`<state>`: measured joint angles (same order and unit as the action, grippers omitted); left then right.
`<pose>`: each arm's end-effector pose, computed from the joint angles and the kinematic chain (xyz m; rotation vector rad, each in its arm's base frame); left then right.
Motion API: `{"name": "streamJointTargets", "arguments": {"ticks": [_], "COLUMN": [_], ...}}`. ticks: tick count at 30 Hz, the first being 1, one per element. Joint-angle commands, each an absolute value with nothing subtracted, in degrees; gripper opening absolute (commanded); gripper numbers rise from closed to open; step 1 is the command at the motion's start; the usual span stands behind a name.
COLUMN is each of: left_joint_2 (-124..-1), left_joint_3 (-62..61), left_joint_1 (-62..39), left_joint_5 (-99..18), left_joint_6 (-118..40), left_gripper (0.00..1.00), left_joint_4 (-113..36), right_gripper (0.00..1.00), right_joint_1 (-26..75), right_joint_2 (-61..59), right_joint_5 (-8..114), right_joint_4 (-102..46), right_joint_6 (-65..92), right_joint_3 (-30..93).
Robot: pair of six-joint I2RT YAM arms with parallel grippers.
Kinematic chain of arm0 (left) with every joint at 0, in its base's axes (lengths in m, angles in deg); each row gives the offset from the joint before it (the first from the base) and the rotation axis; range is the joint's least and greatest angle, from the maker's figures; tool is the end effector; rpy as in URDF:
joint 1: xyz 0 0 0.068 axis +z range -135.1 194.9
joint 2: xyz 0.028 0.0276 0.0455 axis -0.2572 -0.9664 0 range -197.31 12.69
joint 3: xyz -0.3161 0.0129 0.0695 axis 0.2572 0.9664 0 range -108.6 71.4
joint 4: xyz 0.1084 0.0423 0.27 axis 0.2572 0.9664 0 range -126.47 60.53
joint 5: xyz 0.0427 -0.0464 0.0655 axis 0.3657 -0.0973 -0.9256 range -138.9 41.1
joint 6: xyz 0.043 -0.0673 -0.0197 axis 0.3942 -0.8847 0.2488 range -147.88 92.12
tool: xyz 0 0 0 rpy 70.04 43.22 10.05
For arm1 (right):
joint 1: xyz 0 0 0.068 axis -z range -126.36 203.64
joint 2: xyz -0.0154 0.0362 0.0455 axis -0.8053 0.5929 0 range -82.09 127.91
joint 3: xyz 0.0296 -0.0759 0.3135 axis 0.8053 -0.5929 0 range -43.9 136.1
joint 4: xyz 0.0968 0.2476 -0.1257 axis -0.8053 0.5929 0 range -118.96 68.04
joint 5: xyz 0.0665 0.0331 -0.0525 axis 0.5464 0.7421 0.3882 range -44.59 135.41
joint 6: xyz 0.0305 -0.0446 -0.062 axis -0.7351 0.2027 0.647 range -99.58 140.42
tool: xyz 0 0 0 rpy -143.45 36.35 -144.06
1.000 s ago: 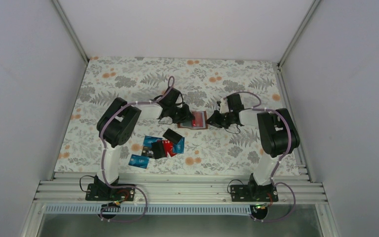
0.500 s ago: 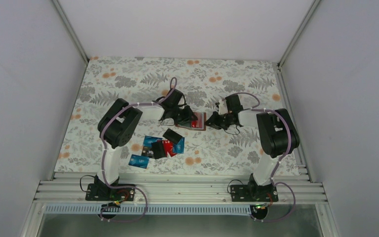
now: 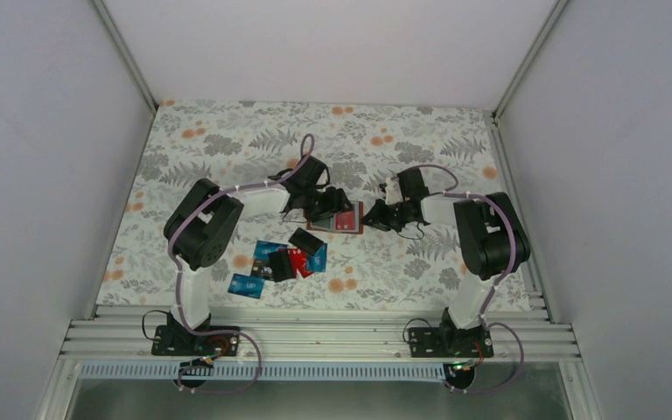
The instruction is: Put the credit cards into the card holder
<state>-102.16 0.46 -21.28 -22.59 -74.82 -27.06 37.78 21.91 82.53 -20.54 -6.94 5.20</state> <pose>0.3674 -0.3081 0.1393 -0.0457 2.7628 -1.0877 0.3396 0.1413 0.1092 0.0574 2.7519 1.0962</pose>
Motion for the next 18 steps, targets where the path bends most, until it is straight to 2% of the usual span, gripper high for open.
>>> {"name": "streamJointTargets", "arguments": {"ticks": [1, 4, 8, 13, 18], "left_joint_2": [-99.8, -98.3, -95.3, -93.4, -93.5], "left_joint_3": [-0.1, 0.2, 0.5, 0.4, 1.3], "left_joint_1": [-21.5, -21.6, -21.9, -21.8, -21.8], "left_joint_5": [-25.6, -26.3, -29.7, -32.0, -31.3], "left_joint_6": [-72.8, -72.1, -69.3, -63.6, -60.3], "left_gripper": [0.75, 0.79, 0.8, 0.7, 0.54], "left_joint_4": [-22.6, -21.9, -20.1, -19.2, -20.4], "right_gripper": [0.07, 0.09, 0.15, 0.23, 0.26], "right_joint_1": [37.2, 37.3, 37.5, 37.4, 37.5], "right_joint_2": [21.6, 21.0, 20.0, 18.5, 16.4], "right_joint_5": [79.9, 79.3, 78.6, 78.1, 80.8], "right_joint_4": [-15.7, -14.7, -13.6, -12.3, -12.5], "right_joint_6": [-5.1, -4.7, -4.0, -3.5, -3.5], "right_joint_3": [5.9, 6.7, 7.3, 8.3, 9.0]}}
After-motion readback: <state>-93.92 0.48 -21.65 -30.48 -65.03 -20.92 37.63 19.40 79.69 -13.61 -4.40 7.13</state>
